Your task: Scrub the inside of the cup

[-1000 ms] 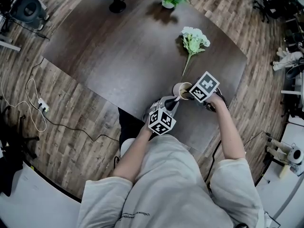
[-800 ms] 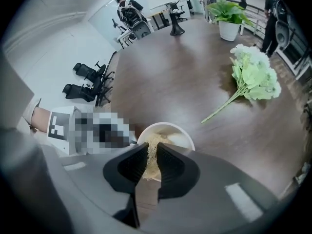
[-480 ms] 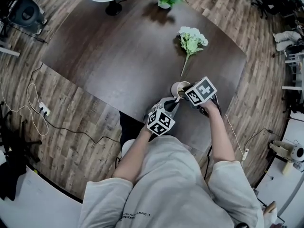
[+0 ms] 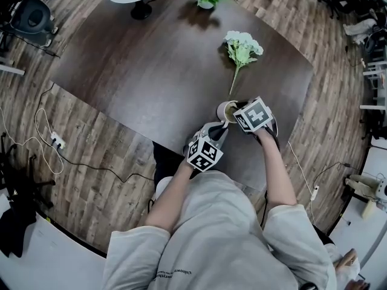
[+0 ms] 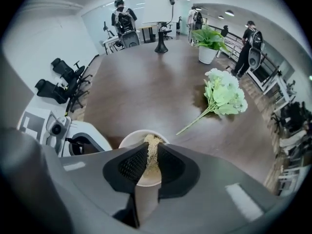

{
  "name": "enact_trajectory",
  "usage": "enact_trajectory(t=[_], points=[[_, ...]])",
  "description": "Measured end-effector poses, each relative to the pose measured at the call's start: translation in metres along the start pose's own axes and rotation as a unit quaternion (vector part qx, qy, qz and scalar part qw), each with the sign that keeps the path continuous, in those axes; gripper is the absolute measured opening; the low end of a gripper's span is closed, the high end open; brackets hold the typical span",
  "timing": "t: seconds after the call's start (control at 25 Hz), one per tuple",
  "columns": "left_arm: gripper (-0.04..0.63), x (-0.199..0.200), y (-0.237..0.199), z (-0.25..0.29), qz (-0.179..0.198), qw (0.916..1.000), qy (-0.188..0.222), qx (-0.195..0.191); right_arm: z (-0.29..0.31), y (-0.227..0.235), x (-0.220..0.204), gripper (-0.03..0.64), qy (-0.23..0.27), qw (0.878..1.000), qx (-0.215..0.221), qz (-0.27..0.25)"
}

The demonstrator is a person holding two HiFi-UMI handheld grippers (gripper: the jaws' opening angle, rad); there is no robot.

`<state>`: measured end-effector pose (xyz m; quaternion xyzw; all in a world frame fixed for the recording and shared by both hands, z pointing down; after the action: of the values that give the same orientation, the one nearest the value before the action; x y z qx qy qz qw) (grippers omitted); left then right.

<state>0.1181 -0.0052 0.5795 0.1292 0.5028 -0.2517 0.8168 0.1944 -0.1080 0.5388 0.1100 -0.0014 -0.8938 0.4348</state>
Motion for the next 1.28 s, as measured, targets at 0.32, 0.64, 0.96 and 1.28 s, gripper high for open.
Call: enact_trajectory(t=[0.32, 0.64, 0.96, 1.28], points=[[0.040, 0.000, 0.002, -0.002, 0.005, 1.0000, -0.003, 0.008, 0.003, -0.013, -0.006, 0.078, -0.110, 0.991, 0.002, -0.073], [0.040, -0.001, 0.001, -0.003, 0.013, 0.9999, -0.005, 0.007, -0.003, -0.012, -0.014, 0.077, -0.086, 0.992, 0.093, -0.006], [0.040, -0.002, 0.000, -0.001, 0.015, 0.9999, -0.006, 0.006, -0.022, -0.013, -0.018, 0.077, -0.045, 0.991, 0.122, 0.011], [0.040, -0.001, -0.001, -0.001, 0.025, 0.9997, -0.009, 0.001, -0.060, -0.013, -0.033, 0.077, 0.000, 0.991, 0.135, 0.004]])
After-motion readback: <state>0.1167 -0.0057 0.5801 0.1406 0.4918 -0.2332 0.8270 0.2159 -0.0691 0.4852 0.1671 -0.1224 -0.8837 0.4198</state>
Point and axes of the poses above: the fingertips, and each gripper's own axes: z forward along the fingers, y to its right, x out of its top, the point moved 7 cm from there along -z, backward along the fingers, and after that the axes turned 10 degrees about z, right-handed, at the moved point
